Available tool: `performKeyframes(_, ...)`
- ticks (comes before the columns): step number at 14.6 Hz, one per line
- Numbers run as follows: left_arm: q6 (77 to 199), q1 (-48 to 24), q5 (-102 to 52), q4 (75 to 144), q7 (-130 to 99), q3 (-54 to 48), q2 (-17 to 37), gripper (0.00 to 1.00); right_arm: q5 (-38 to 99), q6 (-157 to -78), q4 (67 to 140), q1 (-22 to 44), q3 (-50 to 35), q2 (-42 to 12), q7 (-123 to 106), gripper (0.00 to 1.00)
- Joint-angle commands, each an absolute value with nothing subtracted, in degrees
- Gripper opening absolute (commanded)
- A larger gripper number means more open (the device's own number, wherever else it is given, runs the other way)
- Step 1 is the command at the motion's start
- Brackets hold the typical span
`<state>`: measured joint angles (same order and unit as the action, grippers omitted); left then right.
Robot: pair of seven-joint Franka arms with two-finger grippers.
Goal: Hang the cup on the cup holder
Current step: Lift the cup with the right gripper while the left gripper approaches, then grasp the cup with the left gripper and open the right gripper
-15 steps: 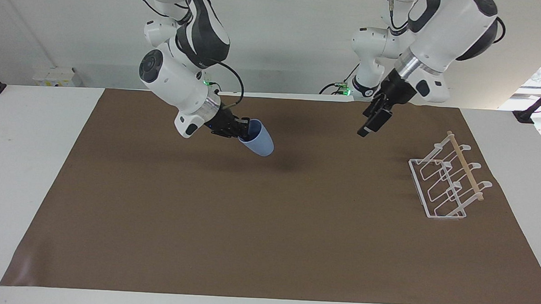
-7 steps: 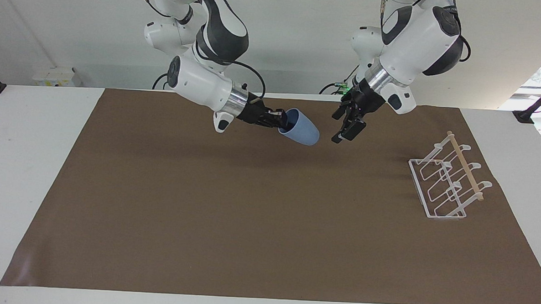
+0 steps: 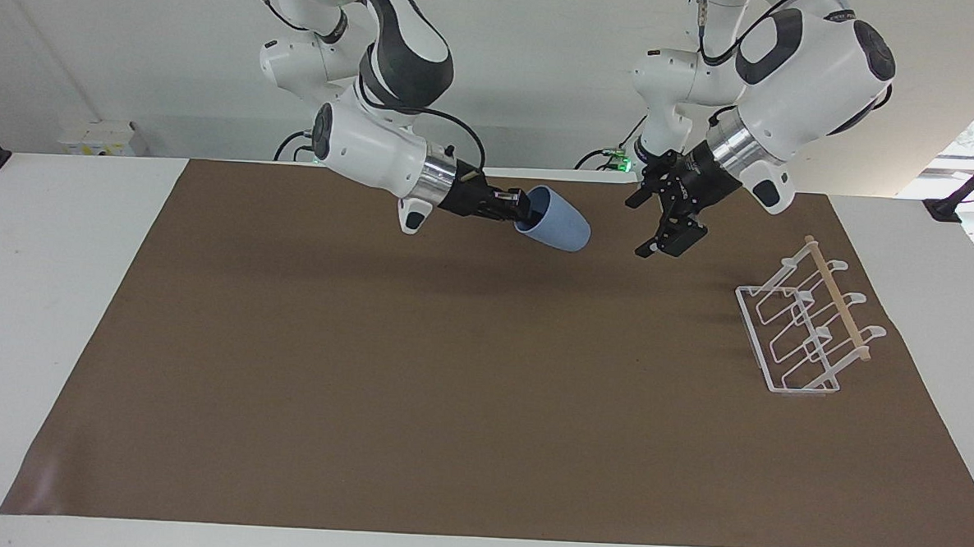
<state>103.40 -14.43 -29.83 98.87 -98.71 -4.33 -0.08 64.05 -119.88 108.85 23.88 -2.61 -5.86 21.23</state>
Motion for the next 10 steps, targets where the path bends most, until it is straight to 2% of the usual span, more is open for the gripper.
performKeyframes(1, 104.4, -14.9, -35.3, 99.8, -97.2, -4.7, -0.4, 1.00, 65.2, -121.4, 110.3, 25.0, -2.6, -4.5, 22.3, 0.00)
performKeyframes(4, 104.3, -18.4, -38.3, 96.2, -101.5, -4.9, 0.6, 1.00, 65.2, -123.0, 111.0, 25.0, -2.6, -4.5, 22.2, 0.00)
performKeyframes(6, 104.7, -21.2, -36.0, 96.4, -104.2, -4.9, 0.6, 1.00, 65.2, -123.0, 111.1, 25.0, -2.6, -4.2, 22.1, 0.00)
performKeyframes(10, 112.9, -25.1, -35.3, 103.3, -104.7, -4.9, -1.7, 1.00, 65.2, -123.0, 111.1, 25.0, -2.6, -4.2, 22.0, 0.00)
